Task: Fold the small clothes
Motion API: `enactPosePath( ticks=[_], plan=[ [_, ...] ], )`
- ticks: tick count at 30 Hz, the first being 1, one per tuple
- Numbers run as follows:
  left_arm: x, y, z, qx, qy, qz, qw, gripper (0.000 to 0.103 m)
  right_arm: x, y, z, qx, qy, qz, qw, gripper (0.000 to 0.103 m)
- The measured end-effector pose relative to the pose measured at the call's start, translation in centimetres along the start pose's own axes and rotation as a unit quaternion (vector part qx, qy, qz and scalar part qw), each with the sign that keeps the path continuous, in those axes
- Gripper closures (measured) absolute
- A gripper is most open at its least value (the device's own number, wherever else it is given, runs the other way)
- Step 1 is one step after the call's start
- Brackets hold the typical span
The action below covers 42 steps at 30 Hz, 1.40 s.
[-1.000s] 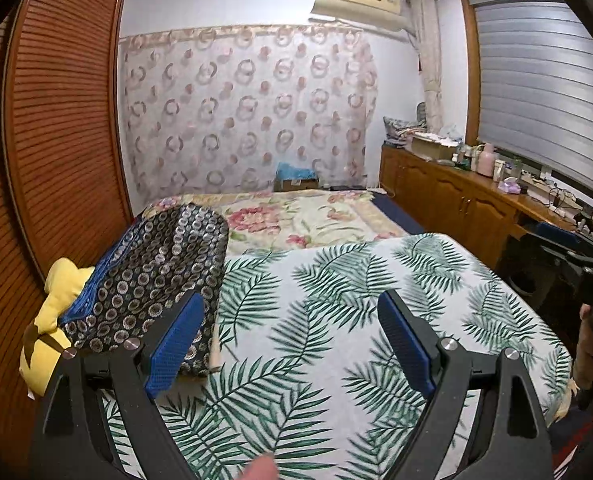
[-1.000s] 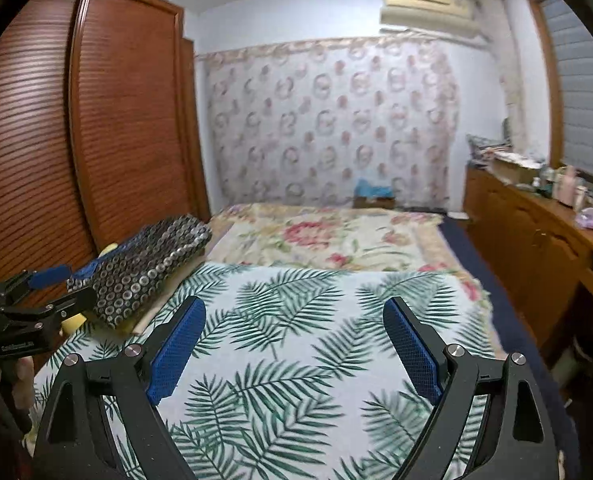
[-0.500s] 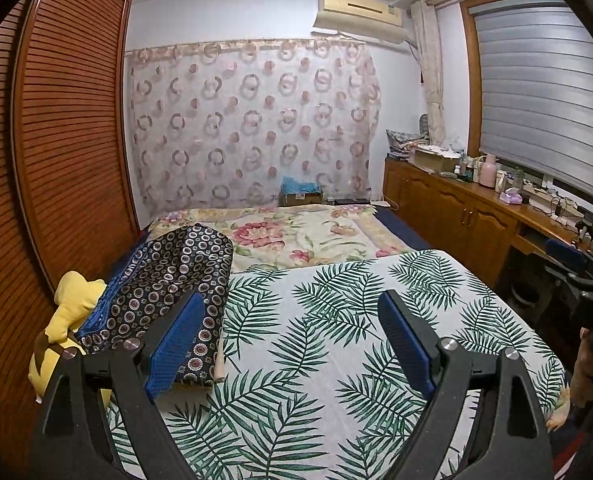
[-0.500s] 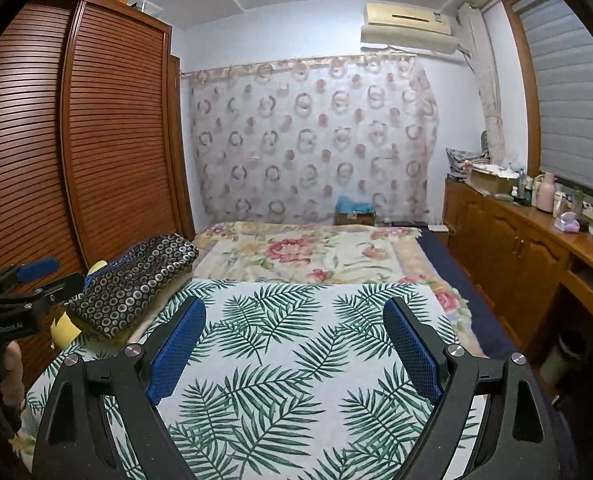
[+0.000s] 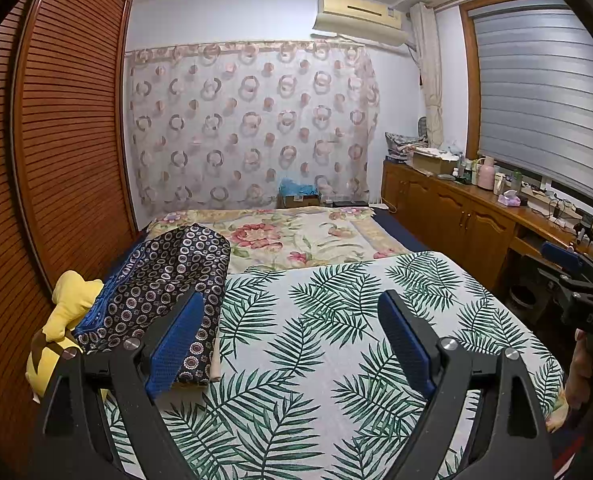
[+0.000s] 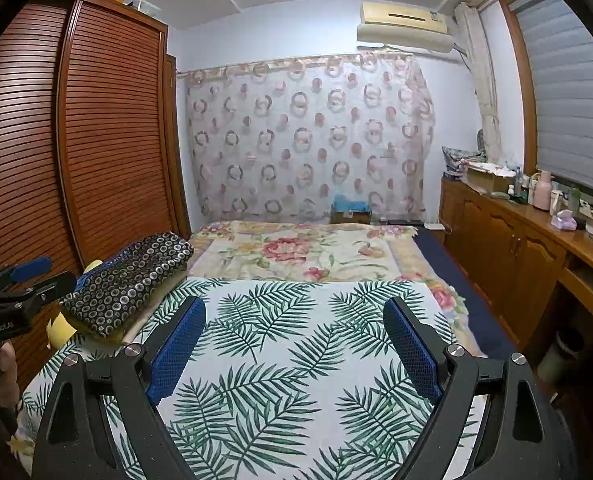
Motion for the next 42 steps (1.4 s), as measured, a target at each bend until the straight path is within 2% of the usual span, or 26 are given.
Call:
enactPosePath(
  ticks=[42],
  plan=[
    [0.0,-0.1,0.0,-0.001,0.000,0.001,1.0000,0.014,0.4,-0.1,1.3,0.001,0.007,-0.003,1.000,0.012]
  ],
)
Point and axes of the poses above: each gripper's, at about its wrist camera, not at the fingertips, and x roughly the way its jaws point, z to its right, y to its top, the point moved 9 cm from there along x, roughly the way its jaws point, and after that the axes turned 8 degrees about z, right-handed, at the moved point
